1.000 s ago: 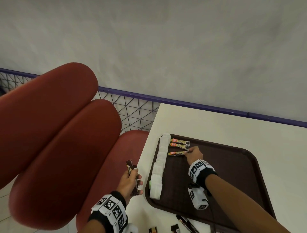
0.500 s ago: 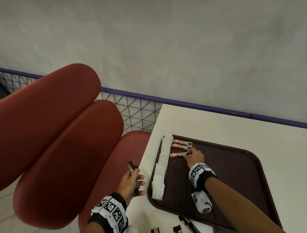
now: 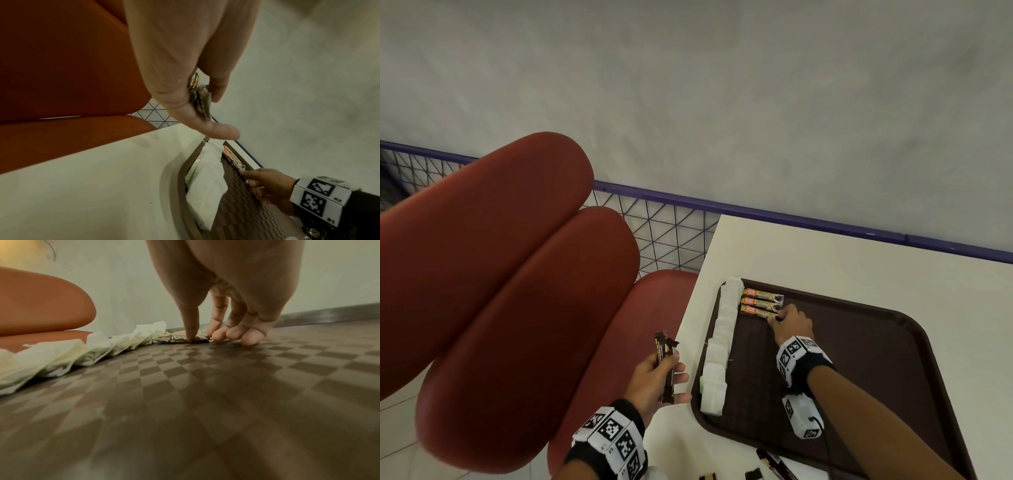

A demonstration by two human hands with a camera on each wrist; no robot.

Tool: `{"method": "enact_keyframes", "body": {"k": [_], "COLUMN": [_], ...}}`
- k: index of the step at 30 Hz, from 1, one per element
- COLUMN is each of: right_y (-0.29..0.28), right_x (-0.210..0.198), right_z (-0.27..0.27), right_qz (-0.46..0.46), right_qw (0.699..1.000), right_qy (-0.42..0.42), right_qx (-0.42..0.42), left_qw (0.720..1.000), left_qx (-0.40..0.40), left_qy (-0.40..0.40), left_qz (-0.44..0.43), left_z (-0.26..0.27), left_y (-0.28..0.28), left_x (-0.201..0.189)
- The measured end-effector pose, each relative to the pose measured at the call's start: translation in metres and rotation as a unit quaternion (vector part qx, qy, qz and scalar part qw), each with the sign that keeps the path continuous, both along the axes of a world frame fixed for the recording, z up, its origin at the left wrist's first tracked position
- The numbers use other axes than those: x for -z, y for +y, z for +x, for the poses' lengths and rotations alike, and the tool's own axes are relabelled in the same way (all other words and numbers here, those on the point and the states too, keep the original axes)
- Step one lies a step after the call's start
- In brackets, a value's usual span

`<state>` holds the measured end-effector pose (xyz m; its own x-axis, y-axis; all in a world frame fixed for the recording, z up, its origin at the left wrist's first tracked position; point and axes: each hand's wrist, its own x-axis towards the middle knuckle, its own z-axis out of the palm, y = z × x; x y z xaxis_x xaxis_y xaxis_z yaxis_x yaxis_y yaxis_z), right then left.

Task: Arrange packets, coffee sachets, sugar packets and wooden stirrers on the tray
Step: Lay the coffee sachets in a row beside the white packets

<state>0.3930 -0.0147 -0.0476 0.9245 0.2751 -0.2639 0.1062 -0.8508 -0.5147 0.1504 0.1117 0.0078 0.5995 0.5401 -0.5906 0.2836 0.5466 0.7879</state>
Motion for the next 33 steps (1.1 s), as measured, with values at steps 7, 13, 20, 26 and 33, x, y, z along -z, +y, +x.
{"method": "enact_keyframes", "body": {"k": [7, 13, 20, 26, 33], "right_y": [-0.002, -0.006, -0.013, -0.025, -0.039], "right_x": [-0.002, -0.011, -0.032, -0.042, -0.045], "right_z": [-0.004, -0.025, -0.093, -0.128, -0.126], "right_qz": [0.015, 0.106, 0.243, 0.327, 0.341], "right_qw": [1.0, 0.99, 0.922, 0.88, 0.89], "right_qy": [-0.024, -0.024, 0.137, 0.182, 0.152], "right_qx": [-0.002, -0.086, -0.268, -0.293, -0.262], "left_qw": [0.999, 0.996, 0.993, 0.991, 0.994], "left_qx": [0.025, 0.01, 0.028, 0.033, 0.033], "left_qy": [0.007, 0.017, -0.005, -0.009, 0.005], "left_qz": [0.026, 0.084, 0.117, 0.132, 0.106], "left_z": [0.004, 0.012, 0.025, 0.039, 0.047], "left_y": [0.0, -0.001, -0.017, -0.035, -0.045], "left_x": [0.0, 0.009, 0.015, 0.014, 0.013]}}
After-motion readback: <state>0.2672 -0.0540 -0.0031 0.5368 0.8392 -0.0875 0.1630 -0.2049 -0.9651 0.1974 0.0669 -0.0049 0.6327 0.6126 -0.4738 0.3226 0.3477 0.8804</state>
